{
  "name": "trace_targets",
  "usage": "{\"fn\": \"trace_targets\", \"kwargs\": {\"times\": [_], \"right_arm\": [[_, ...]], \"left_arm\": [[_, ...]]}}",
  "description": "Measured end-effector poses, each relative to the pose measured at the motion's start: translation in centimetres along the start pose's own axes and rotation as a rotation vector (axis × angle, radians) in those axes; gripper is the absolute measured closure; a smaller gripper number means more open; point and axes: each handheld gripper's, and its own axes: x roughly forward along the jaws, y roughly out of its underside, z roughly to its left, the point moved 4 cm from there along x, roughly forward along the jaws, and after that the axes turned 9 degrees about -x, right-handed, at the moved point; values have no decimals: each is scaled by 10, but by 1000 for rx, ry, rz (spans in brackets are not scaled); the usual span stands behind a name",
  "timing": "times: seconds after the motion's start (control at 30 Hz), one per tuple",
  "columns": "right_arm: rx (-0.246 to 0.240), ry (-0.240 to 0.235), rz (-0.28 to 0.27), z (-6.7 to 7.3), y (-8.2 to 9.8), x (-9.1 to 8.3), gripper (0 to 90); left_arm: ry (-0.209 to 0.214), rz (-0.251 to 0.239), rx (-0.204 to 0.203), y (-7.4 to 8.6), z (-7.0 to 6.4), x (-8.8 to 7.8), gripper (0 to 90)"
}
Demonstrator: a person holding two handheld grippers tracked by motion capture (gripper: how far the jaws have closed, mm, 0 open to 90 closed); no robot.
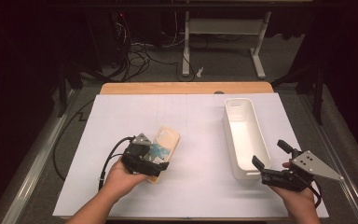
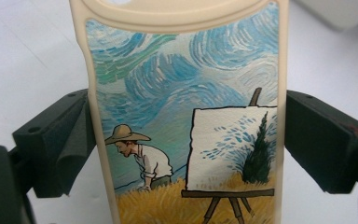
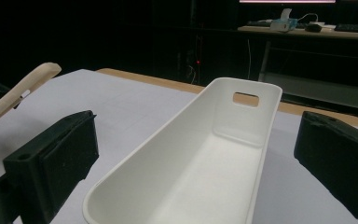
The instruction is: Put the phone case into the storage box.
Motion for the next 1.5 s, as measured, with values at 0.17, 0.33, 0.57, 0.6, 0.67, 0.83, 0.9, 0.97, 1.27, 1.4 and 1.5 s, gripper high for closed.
{"fn": "trace_targets", "kwargs": {"times": [0.17,0.33,0.57,0.6,0.67,0.83,0.9,0.97,1.27,1.4,1.5], "right_arm": [[0,-1,3,0,1,0,1],[0,-3,6,1,1,1,1],[-6,-8,7,3,1,2,1],[-9,-7,7,2,1,3,1],[-6,-8,10,2,1,3,1],[-5,-6,12,2,2,3,1],[-9,-8,13,2,2,3,0],[-13,-9,14,3,2,4,0],[-13,-15,19,3,3,5,1],[-13,-17,23,4,3,5,1],[-13,-28,25,4,2,6,1]], "left_arm": [[12,-88,-16,7,3,-2,93],[39,-164,-9,9,2,0,92],[20,-227,28,15,-1,7,92],[14,-233,33,15,-2,8,92],[21,-249,33,17,-2,8,92],[40,-287,35,19,-3,8,91],[49,-302,39,19,-4,7,91],[61,-326,38,20,-5,6,90],[113,-355,52,24,-6,8,89],[136,-379,65,26,-6,7,89],[132,-370,74,27,-6,10,89]]}}
